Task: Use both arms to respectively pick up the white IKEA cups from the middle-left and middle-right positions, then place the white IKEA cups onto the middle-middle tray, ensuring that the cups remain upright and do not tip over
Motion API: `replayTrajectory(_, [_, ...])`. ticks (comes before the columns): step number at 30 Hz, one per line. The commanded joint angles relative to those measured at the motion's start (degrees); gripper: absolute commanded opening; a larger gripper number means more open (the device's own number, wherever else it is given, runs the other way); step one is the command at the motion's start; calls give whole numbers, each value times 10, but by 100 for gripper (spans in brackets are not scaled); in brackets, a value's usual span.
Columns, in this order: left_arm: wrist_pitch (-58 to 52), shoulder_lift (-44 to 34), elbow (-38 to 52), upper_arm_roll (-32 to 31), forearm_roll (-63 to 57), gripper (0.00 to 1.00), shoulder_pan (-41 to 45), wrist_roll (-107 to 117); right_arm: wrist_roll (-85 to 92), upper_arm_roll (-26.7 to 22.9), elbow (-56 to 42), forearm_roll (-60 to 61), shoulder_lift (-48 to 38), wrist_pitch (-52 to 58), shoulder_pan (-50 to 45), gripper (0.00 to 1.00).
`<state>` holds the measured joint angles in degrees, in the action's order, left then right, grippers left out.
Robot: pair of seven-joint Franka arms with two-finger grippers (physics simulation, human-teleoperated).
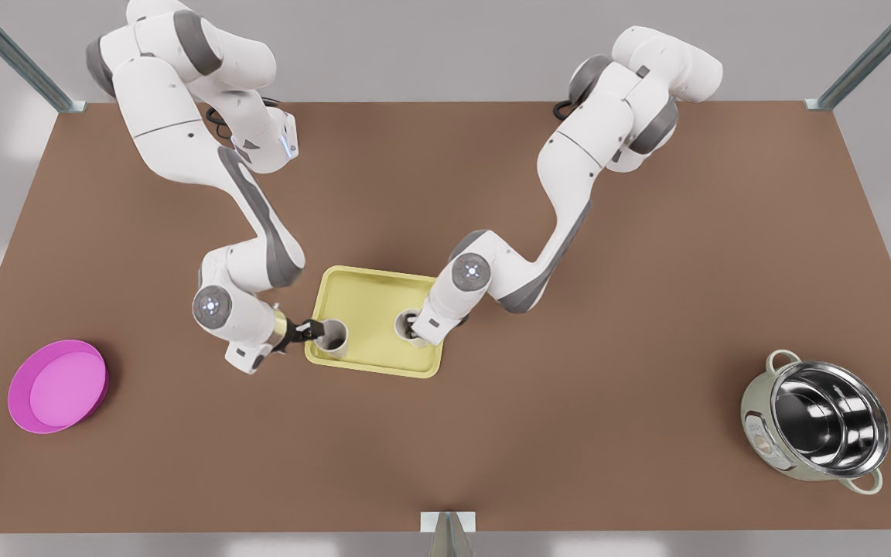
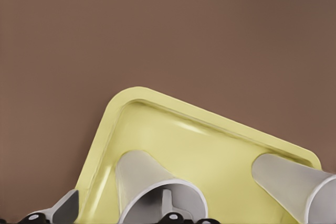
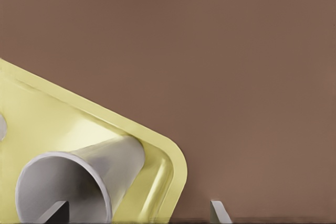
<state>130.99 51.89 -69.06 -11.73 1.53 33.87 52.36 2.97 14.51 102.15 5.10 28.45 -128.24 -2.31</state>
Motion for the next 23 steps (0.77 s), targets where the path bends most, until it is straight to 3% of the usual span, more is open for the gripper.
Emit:
replayTrajectory(1, [-12,-3,-2,0,-17,100,0,120,0,0,-5,10,-16,63,4,100])
replayTrajectory(5, [-24,-9,-2,0,-21,100,-2,121,-2,-6,-37,9,-63,151,13,100])
replayTrajectory(8, [-122,-71,1,-1,-18,100,-31,118,-2,-15,-84,-6,-72,213,44,100])
replayTrajectory(10, [-275,-136,2,-3,-92,100,-66,70,18,-23,-102,-55,-65,241,93,100])
replayTrajectory(13, [-579,-283,13,-5,-102,100,-209,-287,107,-23,-146,-85,-59,264,144,100])
replayTrajectory(14, [-601,-301,24,-6,-102,100,-232,-302,110,-24,-157,-81,-85,302,147,100])
replayTrajectory(15, [-525,-407,-117,34,-94,100,-246,-454,110,-25,-158,-84,-109,337,148,100])
replayTrajectory(16, [-526,-422,-129,49,-66,100,-242,-497,78,-25,-146,-87,-147,349,145,100])
replayTrajectory(20, [-546,-413,-111,51,-45,100,-256,-500,77,-18,-131,-90,-235,398,143,100])
replayTrajectory(23, [-543,-394,-112,51,-39,100,-271,-497,75,-19,-131,-89,-240,403,144,100])
